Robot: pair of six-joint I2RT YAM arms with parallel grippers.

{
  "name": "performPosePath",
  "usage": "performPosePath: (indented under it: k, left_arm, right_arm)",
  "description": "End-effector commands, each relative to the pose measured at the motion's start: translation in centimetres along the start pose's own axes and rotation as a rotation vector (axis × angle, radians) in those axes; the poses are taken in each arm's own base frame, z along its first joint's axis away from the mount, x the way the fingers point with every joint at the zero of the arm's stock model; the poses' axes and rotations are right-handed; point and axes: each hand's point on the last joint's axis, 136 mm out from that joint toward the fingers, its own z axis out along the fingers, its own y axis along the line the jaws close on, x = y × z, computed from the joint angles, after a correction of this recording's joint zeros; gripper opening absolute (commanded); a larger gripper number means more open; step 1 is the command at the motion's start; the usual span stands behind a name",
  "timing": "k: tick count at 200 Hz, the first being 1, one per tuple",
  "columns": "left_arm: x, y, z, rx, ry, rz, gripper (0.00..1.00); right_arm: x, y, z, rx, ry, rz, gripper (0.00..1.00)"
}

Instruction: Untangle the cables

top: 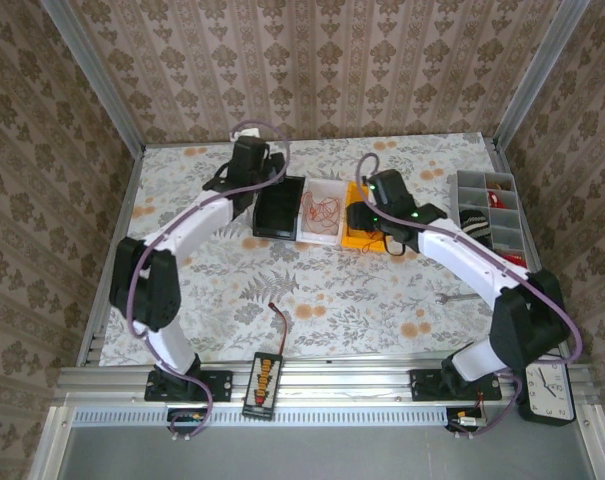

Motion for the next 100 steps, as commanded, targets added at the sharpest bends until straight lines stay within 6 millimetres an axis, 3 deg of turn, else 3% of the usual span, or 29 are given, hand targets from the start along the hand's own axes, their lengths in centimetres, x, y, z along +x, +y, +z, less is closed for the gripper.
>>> performPosePath:
  k: [1,7,27,44,47,50,53,76,100]
  left_arm:
    - [-0.7,6.4,-2.4,-0.184,-0.073,-0.034,0.94]
    - [-0.4,7.9,-3.3,-0.225,-0.084,-0.030,1.00]
    - [1.2,13.1,-6.4,-0.374,-0.101,-0.023,1.00]
    - [2.5,17.0,-9.2,-0.475,-0.132,0.002,1.00]
    - [2.8,17.5,-9.7,-0.491,-0.139,0.013,1.00]
    - [3.1,18.1,-10.1,-0.509,-0.143,0.023,1.00]
    - [3.3,18.6,-10.5,-0.524,-0.149,0.034,1.00]
    - [5.1,21.2,-12.0,-0.610,-0.218,0.150,1.00]
    - [7.5,22.3,-10.9,-0.635,-0.180,0.230,1.00]
  right_arm:
    - [-0.2,-5.7,-2.3,0.137,-0.097,0.117,0.53]
    - [0.1,-7.3,-2.9,0.177,-0.119,0.131,0.54]
    - [1.4,-11.7,-4.5,0.346,-0.199,0.118,0.65]
    - [1.4,-14.0,-5.8,0.466,-0.320,0.029,0.72]
    - [1.5,-14.4,-6.1,0.492,-0.342,0.020,0.77]
    - [1.6,-14.8,-6.3,0.515,-0.363,0.013,0.94]
    - [1.7,-15.2,-6.5,0.537,-0.379,0.003,0.99]
    - [2.7,-17.3,-5.8,0.609,-0.390,-0.061,1.00]
    - [3.7,-19.3,-4.1,0.647,-0.425,-0.020,1.00]
